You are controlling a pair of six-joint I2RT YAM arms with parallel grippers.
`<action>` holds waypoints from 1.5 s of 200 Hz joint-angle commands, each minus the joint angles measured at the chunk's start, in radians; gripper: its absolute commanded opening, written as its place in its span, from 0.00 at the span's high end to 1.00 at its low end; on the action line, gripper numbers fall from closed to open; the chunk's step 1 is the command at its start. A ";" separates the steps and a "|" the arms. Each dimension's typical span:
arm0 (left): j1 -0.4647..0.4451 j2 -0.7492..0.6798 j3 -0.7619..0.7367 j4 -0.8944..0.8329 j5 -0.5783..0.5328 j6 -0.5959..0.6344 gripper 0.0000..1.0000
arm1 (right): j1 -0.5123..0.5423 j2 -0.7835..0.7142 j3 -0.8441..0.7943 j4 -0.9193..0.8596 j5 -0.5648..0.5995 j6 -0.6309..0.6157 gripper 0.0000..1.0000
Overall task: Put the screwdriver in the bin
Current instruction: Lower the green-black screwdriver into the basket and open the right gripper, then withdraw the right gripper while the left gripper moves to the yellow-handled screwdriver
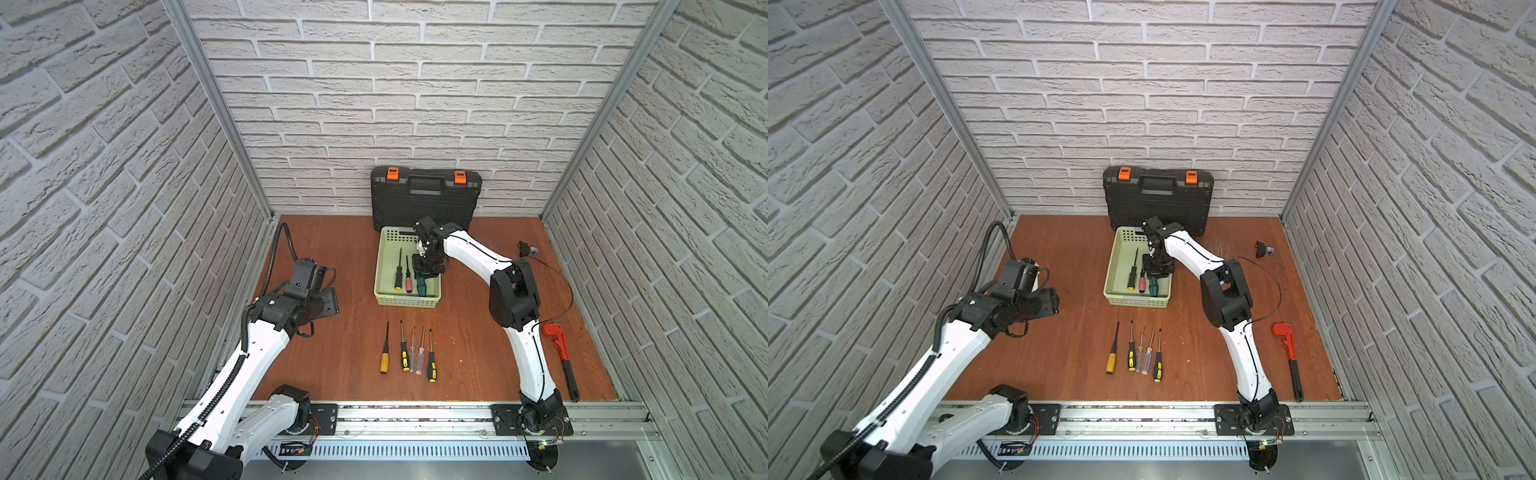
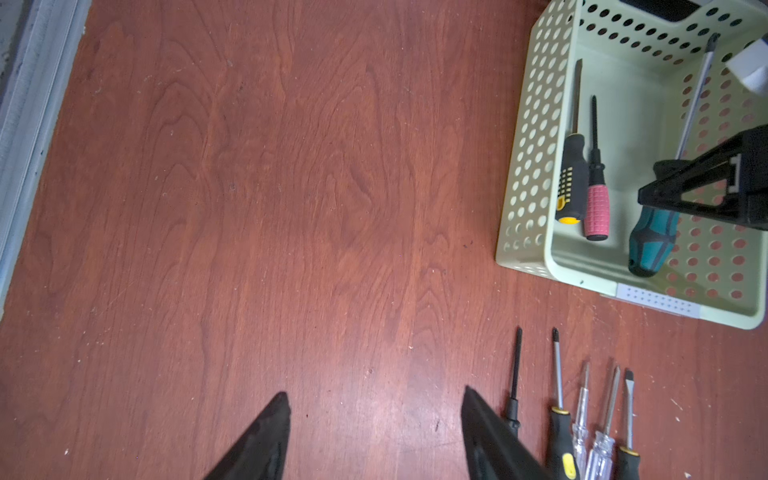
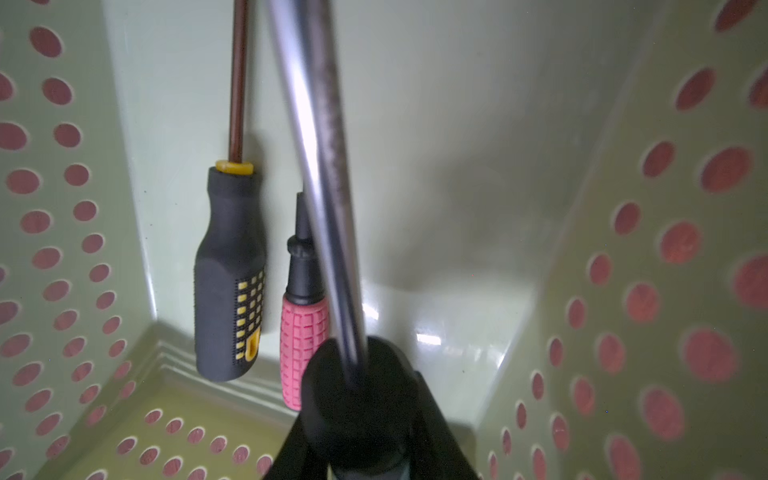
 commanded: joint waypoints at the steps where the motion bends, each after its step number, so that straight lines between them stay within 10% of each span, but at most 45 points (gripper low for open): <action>1: 0.004 -0.002 -0.010 0.010 -0.023 0.009 0.34 | 0.010 0.012 0.028 0.034 0.008 0.008 0.81; 173: -0.148 0.004 -0.024 -0.071 0.124 -0.102 0.36 | 0.067 -0.224 -0.003 0.114 0.049 -0.056 0.58; 300: -0.599 0.300 -0.140 0.194 0.147 -0.300 0.46 | 0.278 -0.954 -0.870 0.388 0.205 0.003 0.56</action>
